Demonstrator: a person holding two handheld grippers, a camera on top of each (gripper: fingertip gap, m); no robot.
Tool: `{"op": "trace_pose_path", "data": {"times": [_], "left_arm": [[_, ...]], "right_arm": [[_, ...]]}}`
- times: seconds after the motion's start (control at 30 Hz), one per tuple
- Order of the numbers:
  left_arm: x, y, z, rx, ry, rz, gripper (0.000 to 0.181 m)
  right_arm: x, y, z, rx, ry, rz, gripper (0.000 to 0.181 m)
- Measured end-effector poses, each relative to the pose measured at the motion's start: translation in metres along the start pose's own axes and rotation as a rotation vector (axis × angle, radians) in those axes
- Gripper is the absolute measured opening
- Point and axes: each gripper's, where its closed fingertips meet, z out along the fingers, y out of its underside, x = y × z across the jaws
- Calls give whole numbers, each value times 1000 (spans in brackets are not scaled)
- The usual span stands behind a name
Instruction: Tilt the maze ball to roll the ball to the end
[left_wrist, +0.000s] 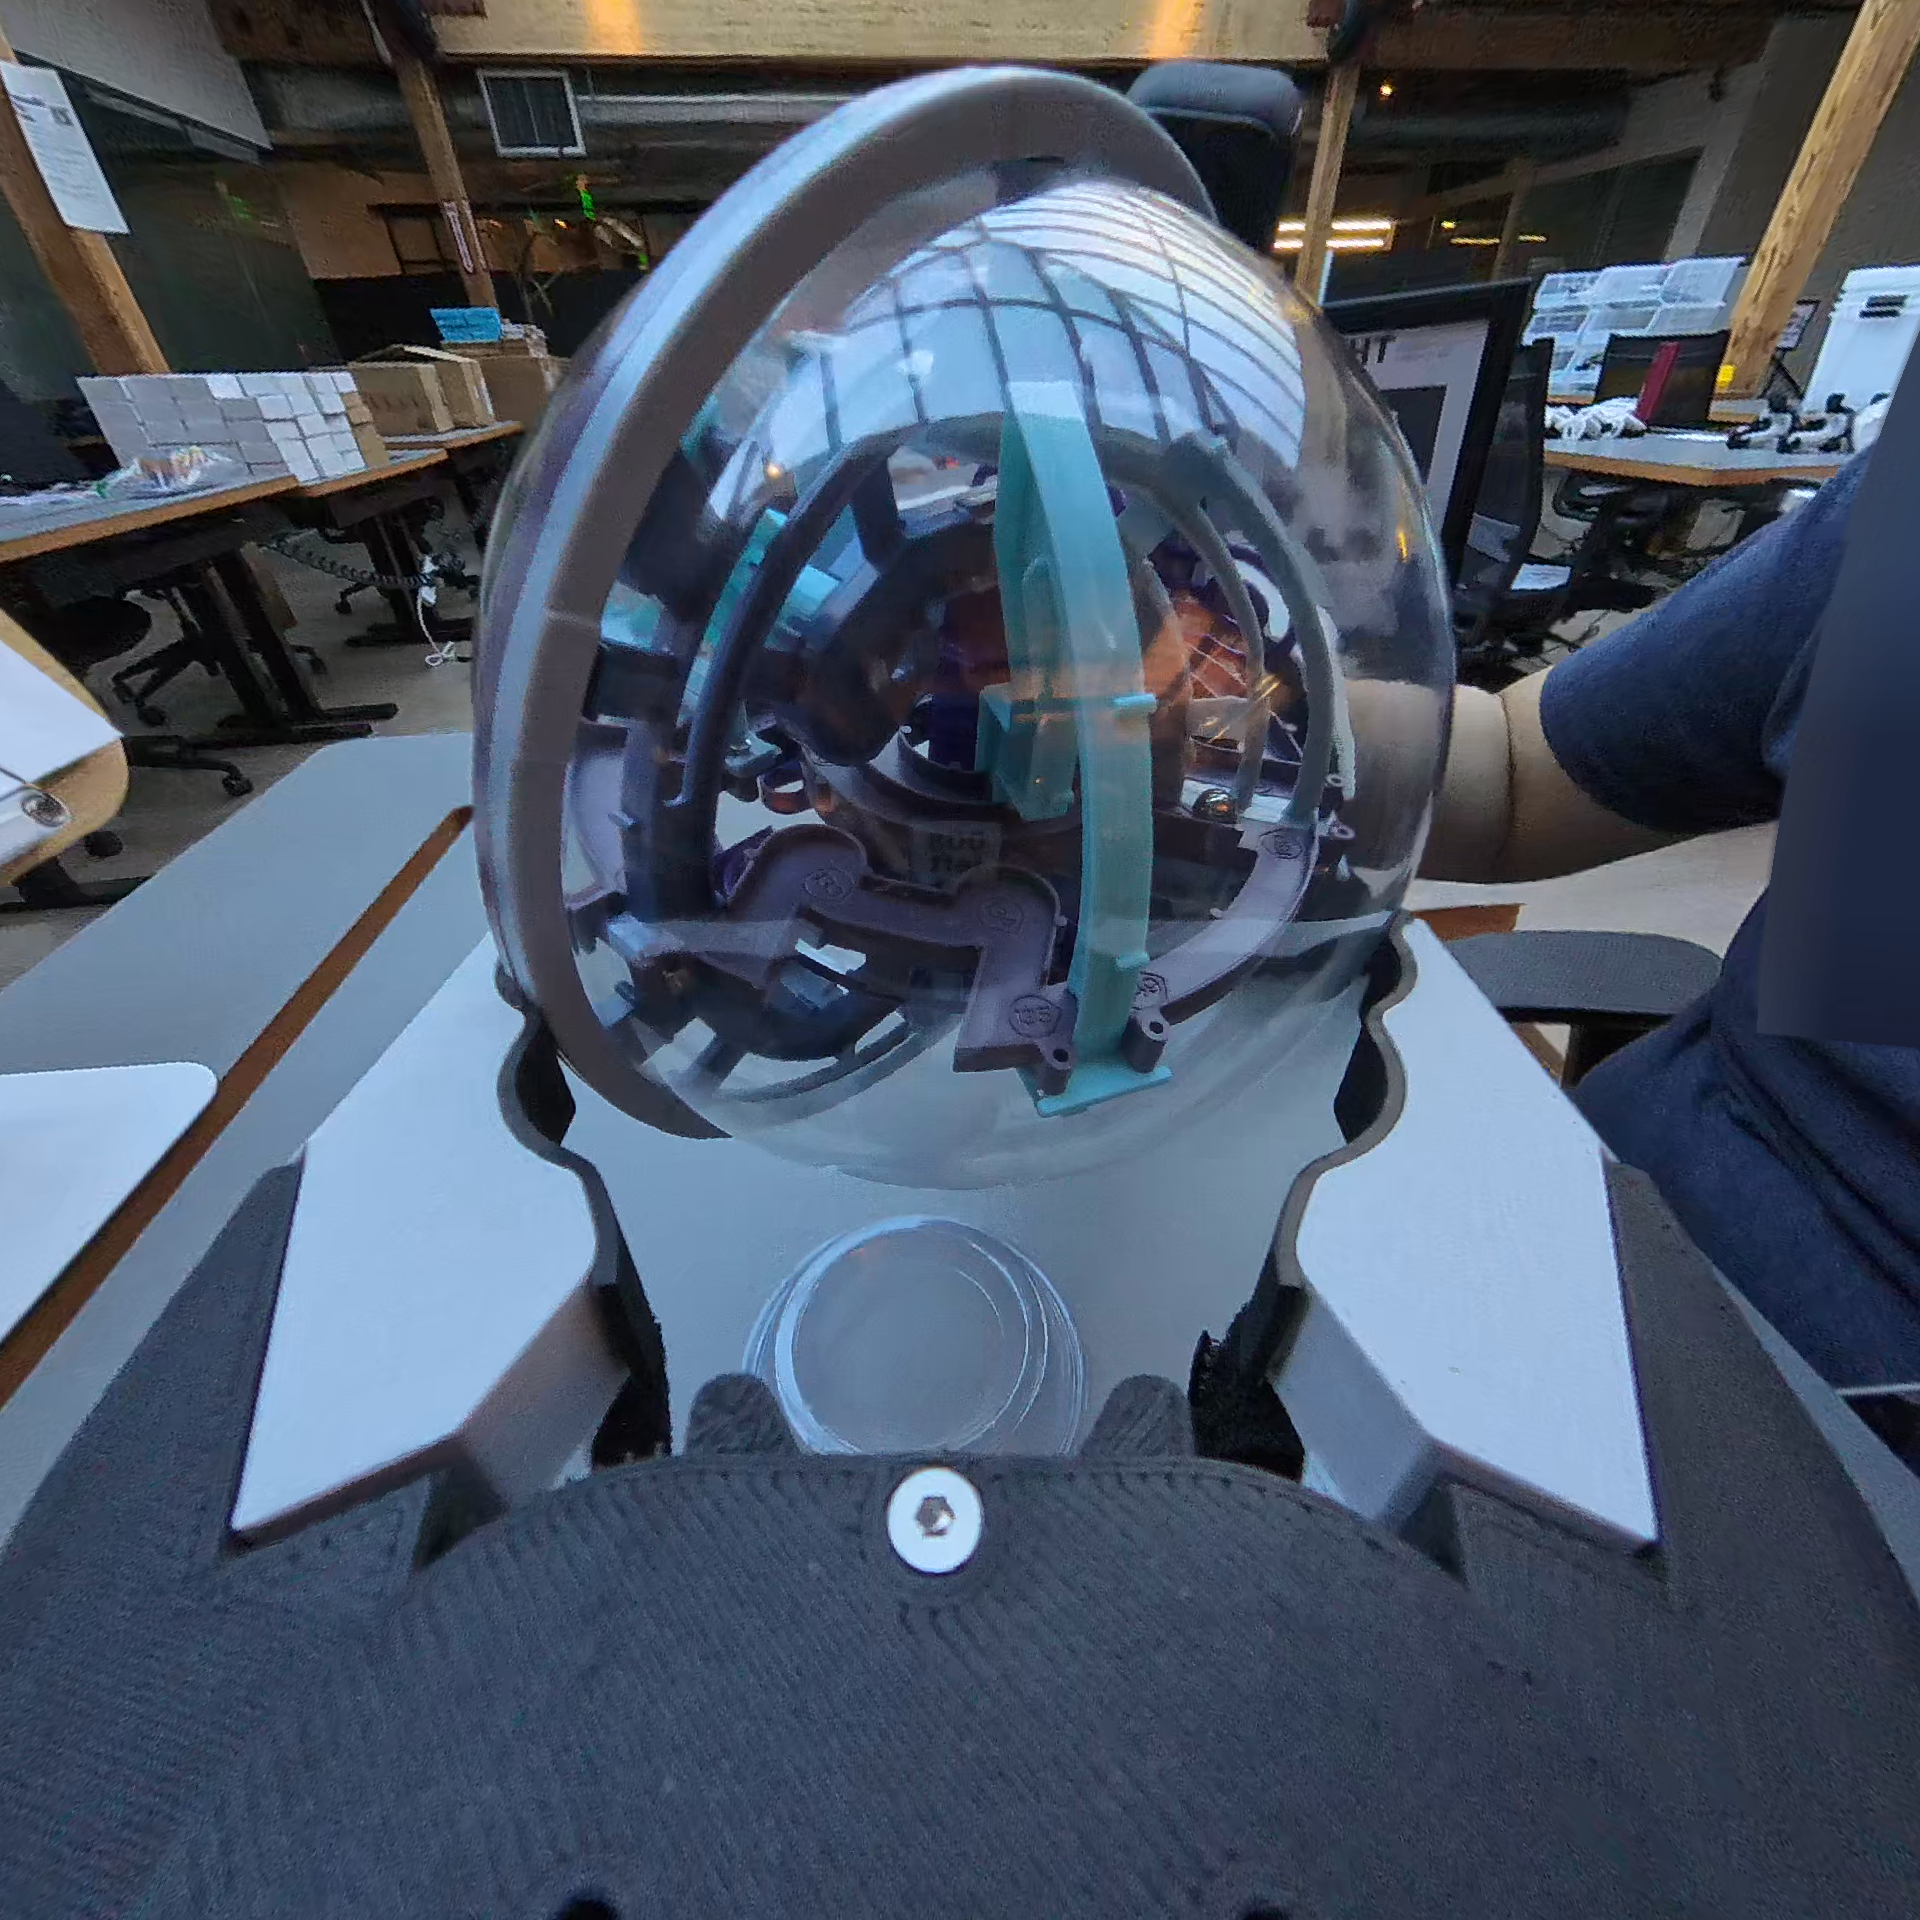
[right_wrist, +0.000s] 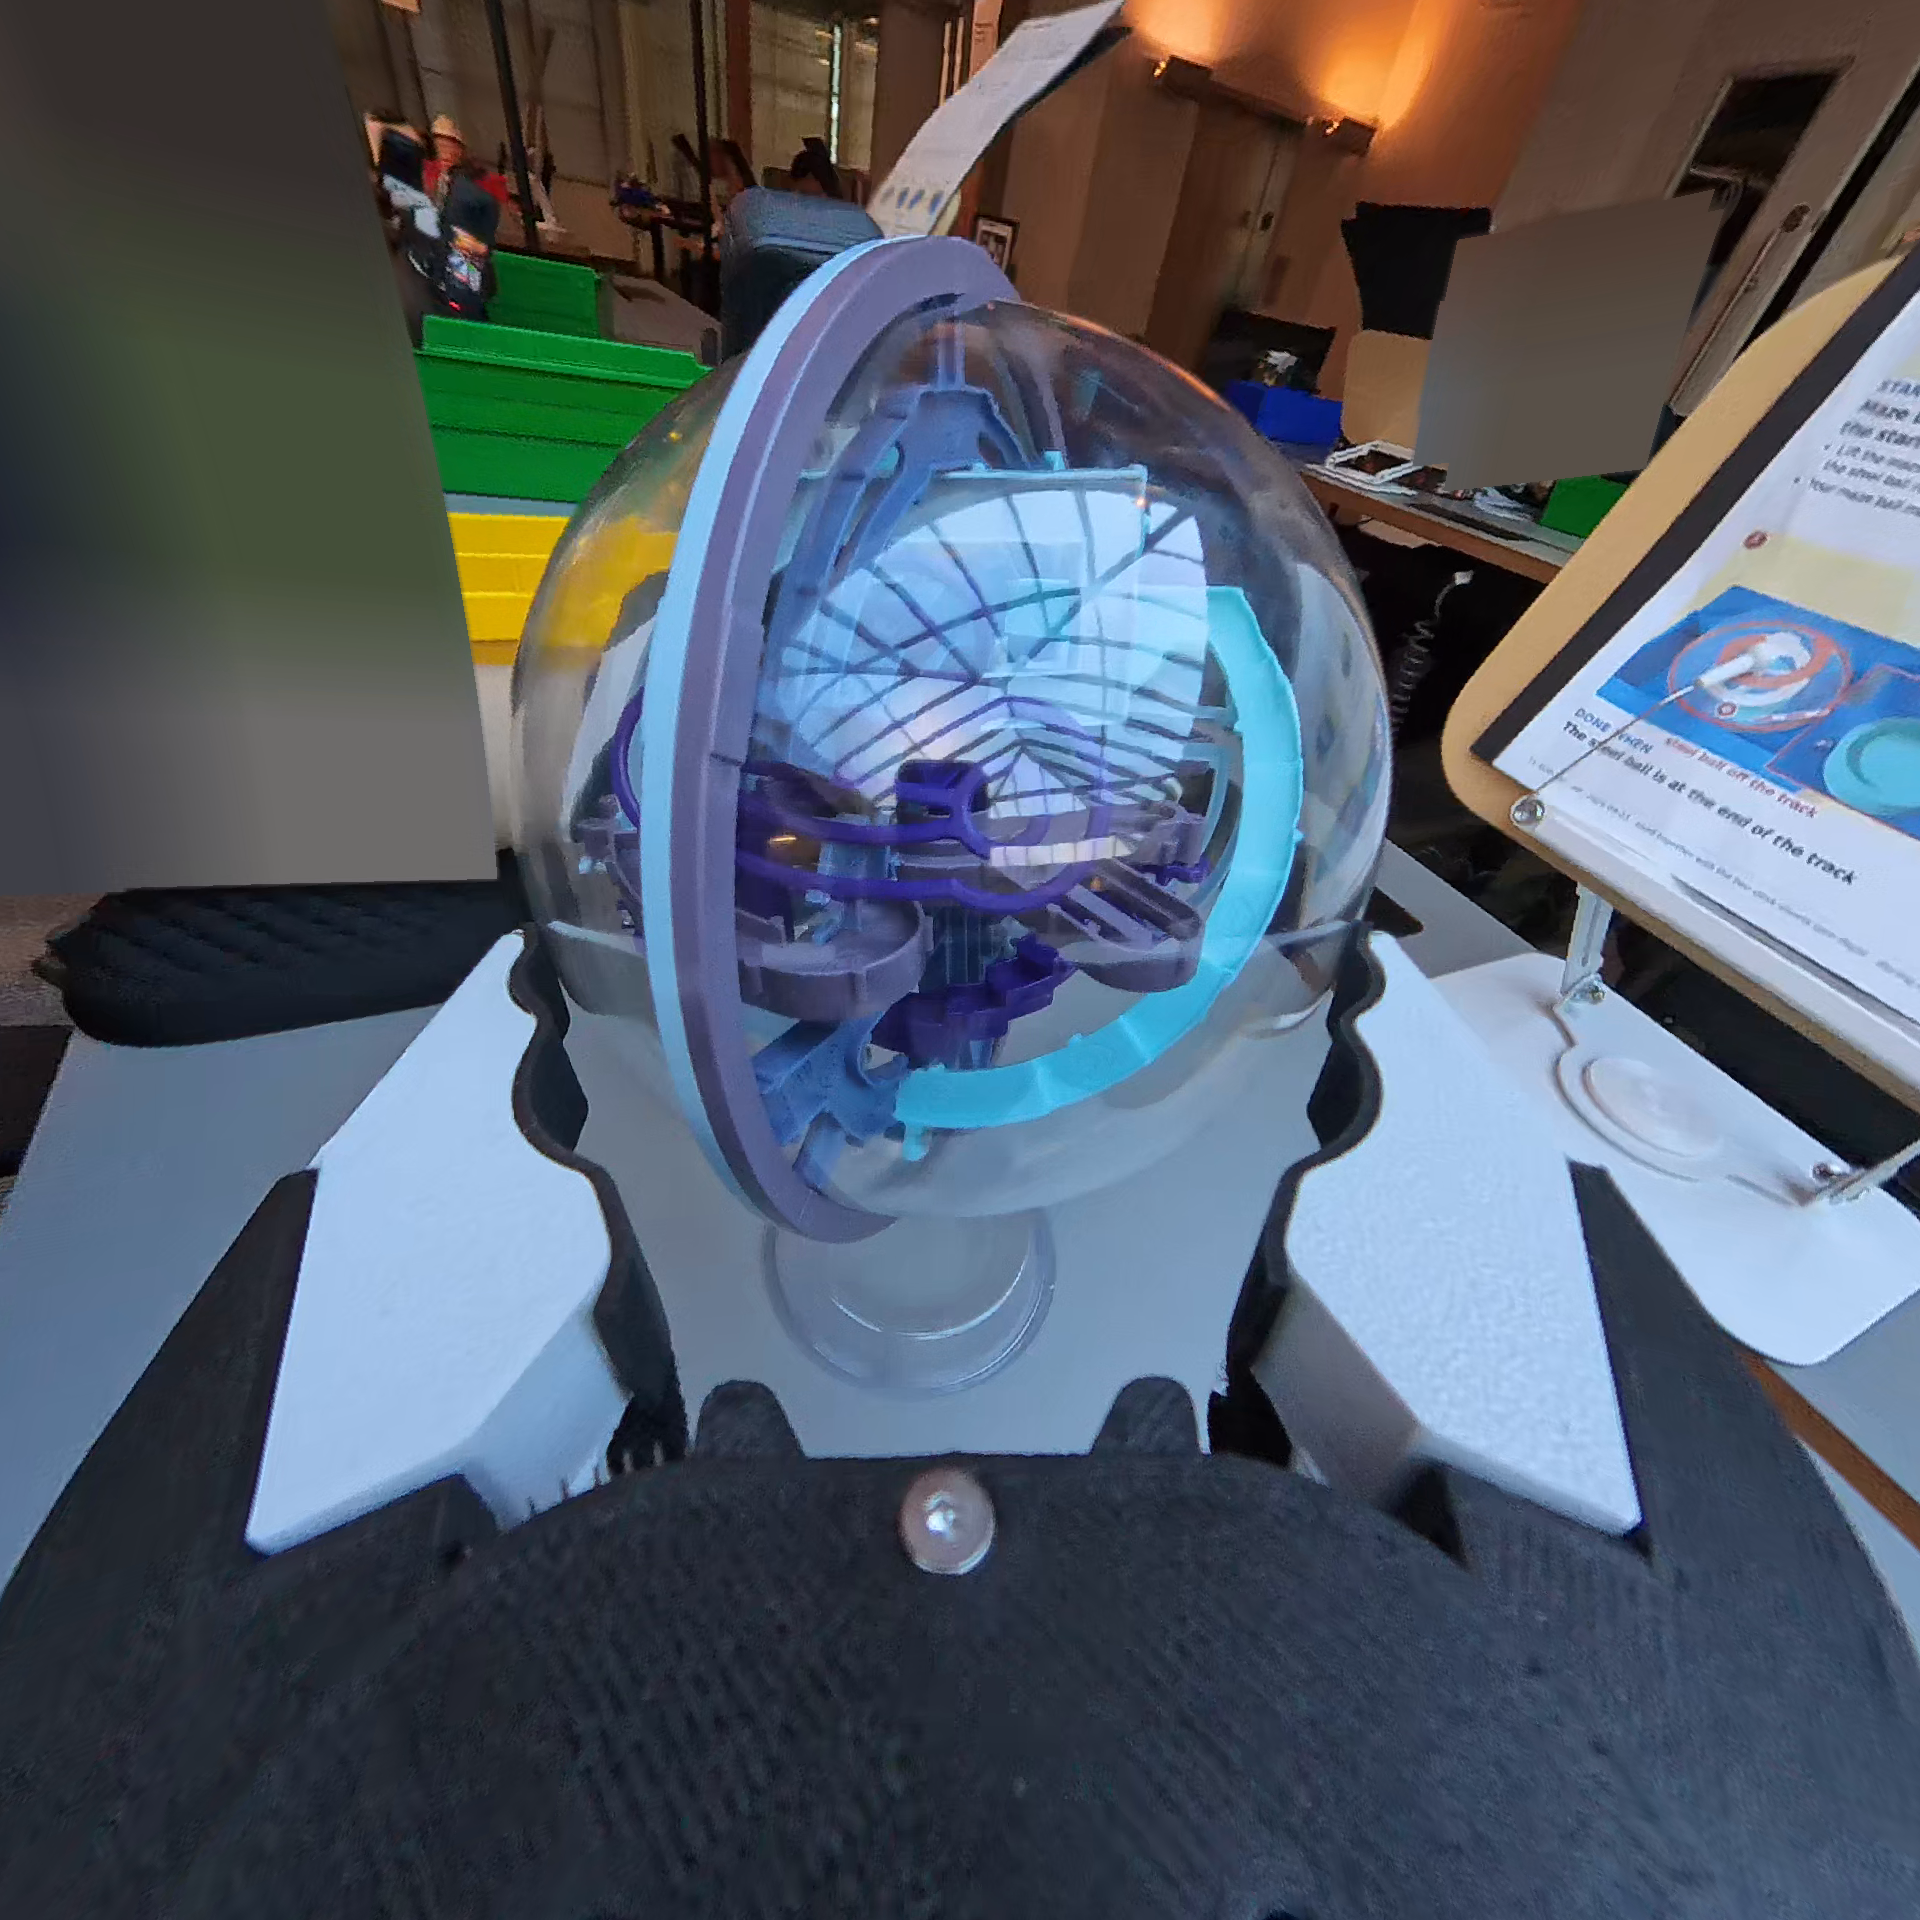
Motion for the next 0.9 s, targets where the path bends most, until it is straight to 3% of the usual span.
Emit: {"op": "trace_pose_path", "data": {"times": [0.43,0.6,0.9], "left_arm": [[12,-79,-6,118,-256,136,151],[18,-92,-1,145,-301,143,149],[28,-93,14,122,-350,163,150]], "right_arm": [[2,-65,-10,44,-226,-120,144],[0,-81,-20,81,-273,-141,144],[-3,-75,-35,128,-319,-132,144]]}}
